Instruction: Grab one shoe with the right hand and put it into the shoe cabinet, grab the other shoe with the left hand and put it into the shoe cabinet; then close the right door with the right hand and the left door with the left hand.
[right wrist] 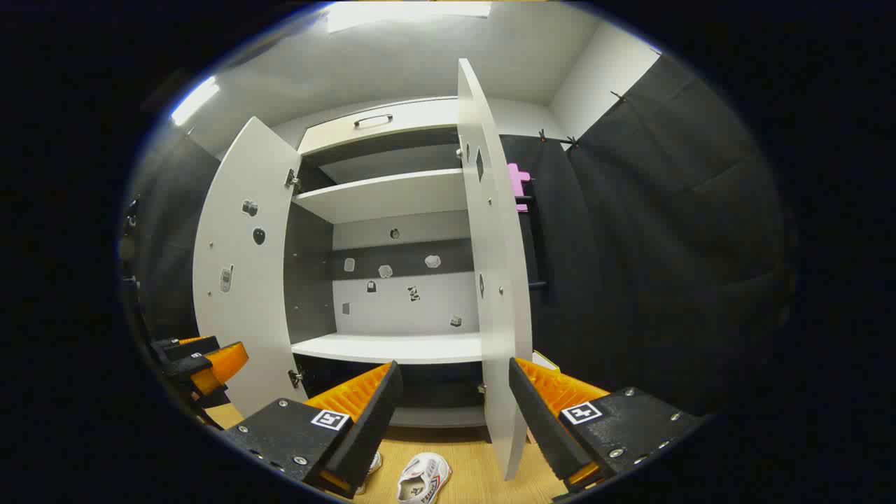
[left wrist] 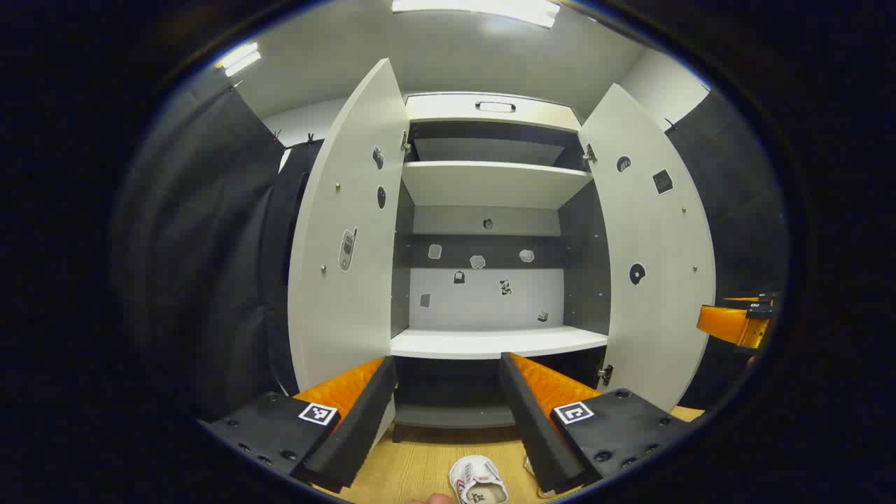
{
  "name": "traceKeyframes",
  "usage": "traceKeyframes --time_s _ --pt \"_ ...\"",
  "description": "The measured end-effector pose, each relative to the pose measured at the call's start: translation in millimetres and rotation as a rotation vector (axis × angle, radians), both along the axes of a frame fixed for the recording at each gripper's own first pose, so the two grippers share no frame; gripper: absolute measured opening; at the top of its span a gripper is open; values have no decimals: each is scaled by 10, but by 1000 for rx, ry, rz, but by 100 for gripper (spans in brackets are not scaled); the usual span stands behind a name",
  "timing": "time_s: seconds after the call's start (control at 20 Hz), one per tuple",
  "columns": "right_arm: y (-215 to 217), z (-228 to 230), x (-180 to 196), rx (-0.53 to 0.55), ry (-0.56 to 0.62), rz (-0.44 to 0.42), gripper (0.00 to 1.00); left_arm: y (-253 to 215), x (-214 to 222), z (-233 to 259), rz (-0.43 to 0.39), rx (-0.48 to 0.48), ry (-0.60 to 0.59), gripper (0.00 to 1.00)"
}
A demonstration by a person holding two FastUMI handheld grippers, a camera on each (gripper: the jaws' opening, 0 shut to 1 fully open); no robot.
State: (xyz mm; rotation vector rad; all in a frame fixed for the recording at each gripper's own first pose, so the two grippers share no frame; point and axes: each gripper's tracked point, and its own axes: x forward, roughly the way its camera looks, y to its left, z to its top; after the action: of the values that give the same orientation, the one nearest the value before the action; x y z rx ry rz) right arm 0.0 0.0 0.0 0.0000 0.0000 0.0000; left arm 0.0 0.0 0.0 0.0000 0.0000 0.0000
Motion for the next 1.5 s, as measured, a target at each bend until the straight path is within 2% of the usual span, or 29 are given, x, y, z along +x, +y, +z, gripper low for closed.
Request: traceKeyframes --time_s 0.05,0.1,0.3,0.55,0.6,0.75,0.85,0.9,1.05,1.15,1.35,1.5 --pt "10 -16 1 -7 3 1 94 -24 -4 -7 -5 0 3 96" --pt "19 -16 0 -17 4 6 94 -39 -4 -20 -7 1 5 94" --pt "42 -31 8 -49 1 16 94 -83 9 -37 -11 1 9 96" --pt "58 -64 36 -40 11 23 94 -94 -5 -34 -8 22 6 96" --pt "64 -73 37 -38 12 24 94 -97 4 -43 -9 23 7 94" --pt "78 -68 48 -31 11 25 94 -83 -12 -48 -6 25 10 96" --pt "87 -64 56 -36 10 23 94 -68 -6 -53 -5 20 12 94" --pt "93 -68 56 -39 10 23 94 -61 -16 -68 -4 17 14 96" --pt "129 -61 65 -38 10 28 94 -21 -23 -80 7 10 16 96" --pt "160 -80 81 -42 14 30 94 12 -8 -77 13 8 15 94" --pt "288 -228 162 -55 49 52 94 56 -2 -80 23 3 11 96" --pt "386 -539 259 -68 114 74 95 99 6 -92 36 -11 11 96"
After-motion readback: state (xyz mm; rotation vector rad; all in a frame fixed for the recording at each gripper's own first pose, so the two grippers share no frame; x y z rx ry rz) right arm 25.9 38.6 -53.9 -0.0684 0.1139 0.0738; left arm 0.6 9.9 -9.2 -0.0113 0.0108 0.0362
